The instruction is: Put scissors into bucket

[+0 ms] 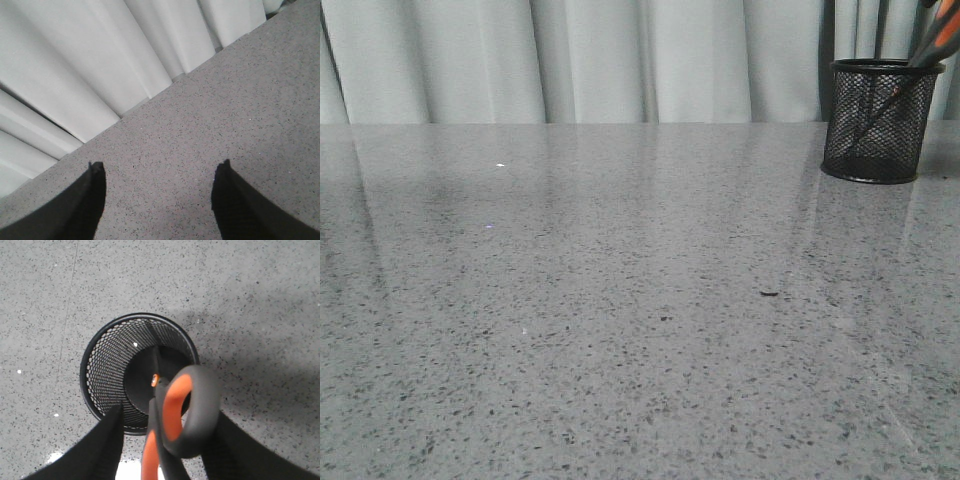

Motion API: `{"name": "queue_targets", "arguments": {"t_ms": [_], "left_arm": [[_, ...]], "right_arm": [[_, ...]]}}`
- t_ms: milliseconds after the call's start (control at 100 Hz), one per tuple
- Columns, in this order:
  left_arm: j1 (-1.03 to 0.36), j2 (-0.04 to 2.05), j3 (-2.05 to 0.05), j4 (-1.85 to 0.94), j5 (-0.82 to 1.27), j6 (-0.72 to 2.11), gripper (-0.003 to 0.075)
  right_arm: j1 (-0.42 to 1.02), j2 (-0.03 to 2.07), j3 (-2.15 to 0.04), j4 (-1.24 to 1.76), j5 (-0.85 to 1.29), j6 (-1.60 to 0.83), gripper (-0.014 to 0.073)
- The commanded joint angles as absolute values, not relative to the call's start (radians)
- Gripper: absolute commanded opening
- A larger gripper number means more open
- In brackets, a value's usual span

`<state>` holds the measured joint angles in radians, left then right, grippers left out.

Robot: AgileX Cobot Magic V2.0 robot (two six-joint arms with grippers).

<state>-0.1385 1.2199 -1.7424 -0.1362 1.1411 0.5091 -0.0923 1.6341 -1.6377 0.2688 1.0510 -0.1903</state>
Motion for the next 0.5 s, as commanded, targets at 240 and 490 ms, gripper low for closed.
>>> {"name": "queue_targets", "arguments": {"t_ms": [240,490], "left_arm": [[-0.136,1.199,-1.772,-0.141,1.073,0.499,0.0416],[-0.136,1.199,-1.772,-0.141,1.073,0.499,0.0416]], "right_arm": [[-0.095,1.577,-1.74,0.177,1.029,-0.2,0.0322],[-0.095,1.577,-1.839,0.123,1.093,-0.189,0.0322]]}}
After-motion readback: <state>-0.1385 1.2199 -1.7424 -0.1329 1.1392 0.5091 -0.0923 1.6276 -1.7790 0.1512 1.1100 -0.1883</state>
